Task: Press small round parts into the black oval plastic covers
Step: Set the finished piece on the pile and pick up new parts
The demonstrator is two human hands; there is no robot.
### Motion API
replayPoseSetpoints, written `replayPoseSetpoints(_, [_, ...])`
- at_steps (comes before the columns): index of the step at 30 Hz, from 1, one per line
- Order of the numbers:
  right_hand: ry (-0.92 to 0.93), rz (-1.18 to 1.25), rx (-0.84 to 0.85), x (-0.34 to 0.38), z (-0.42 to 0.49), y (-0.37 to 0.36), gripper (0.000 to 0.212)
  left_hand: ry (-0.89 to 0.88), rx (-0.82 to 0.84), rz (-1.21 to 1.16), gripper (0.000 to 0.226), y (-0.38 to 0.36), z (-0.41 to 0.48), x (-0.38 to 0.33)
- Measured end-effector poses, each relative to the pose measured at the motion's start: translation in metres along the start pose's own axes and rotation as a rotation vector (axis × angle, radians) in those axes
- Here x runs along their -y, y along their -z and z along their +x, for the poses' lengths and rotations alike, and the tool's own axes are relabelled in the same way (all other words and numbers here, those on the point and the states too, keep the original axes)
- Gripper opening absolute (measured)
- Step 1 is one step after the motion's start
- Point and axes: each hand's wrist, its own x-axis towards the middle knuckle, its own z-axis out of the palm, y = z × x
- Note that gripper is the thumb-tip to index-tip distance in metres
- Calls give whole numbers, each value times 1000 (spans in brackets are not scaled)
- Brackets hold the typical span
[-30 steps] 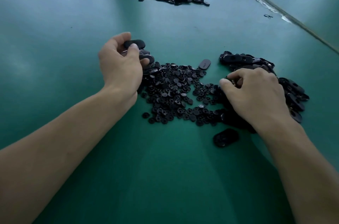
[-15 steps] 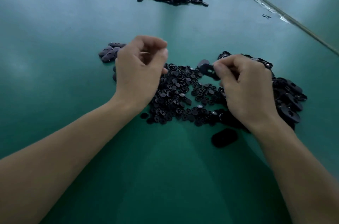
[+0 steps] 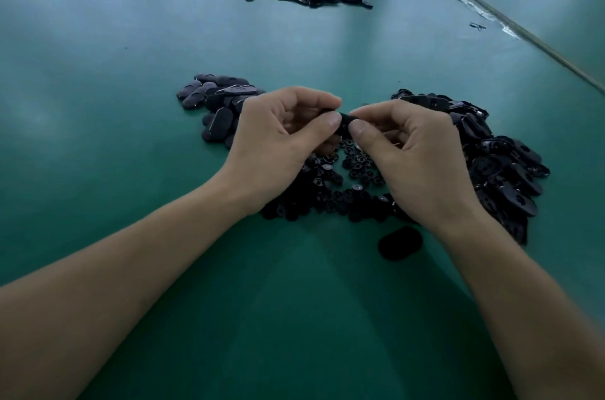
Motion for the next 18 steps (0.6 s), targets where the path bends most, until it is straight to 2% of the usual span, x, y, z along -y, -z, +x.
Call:
replayPoseSetpoints(9, [-39, 124, -63, 1, 0, -1, 13, -10, 4, 17, 15, 2, 0, 1])
replayPoseSetpoints(15, [24, 115, -57, 6, -2, -4, 22, -29, 35, 89, 23, 2, -2, 0])
replayPoseSetpoints(18, [35, 74, -40, 6, -3, -5, 27, -61, 33, 113, 20, 1, -1, 0])
